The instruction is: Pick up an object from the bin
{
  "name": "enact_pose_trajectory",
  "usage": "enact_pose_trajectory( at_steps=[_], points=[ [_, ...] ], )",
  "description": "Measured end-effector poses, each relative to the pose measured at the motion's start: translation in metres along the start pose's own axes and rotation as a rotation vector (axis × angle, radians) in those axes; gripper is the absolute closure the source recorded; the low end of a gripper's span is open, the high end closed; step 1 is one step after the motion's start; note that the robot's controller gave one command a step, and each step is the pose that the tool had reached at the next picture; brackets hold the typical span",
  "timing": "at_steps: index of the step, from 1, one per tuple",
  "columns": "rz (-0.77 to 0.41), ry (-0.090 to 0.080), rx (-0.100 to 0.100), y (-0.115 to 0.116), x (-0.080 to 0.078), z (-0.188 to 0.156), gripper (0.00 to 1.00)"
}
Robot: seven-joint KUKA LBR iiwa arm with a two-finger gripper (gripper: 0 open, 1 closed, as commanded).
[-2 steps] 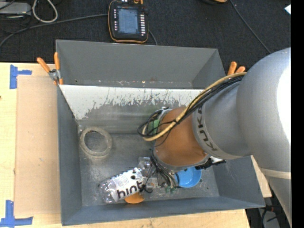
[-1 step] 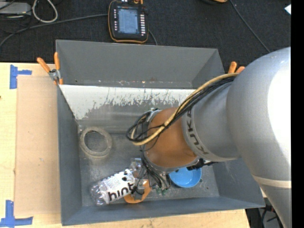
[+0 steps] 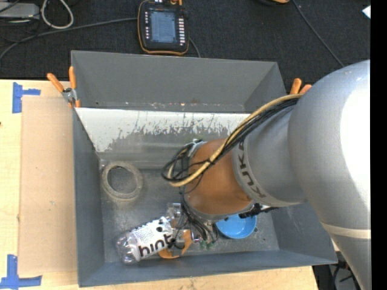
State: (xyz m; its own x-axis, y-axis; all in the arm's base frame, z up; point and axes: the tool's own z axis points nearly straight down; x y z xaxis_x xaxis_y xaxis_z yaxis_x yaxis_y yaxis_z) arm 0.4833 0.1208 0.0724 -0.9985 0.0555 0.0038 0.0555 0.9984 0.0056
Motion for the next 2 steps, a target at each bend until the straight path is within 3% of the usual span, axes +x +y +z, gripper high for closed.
enact_pose_trajectory(
  at_steps=[1,2],
  points=[
    [-0.362,-0.004,-0.002,-0.0255,-0.0422,0.0016,1.00],
    [-0.361,-0.004,-0.002,-0.0256,-0.0422,0.0017,1.00]
  ],
)
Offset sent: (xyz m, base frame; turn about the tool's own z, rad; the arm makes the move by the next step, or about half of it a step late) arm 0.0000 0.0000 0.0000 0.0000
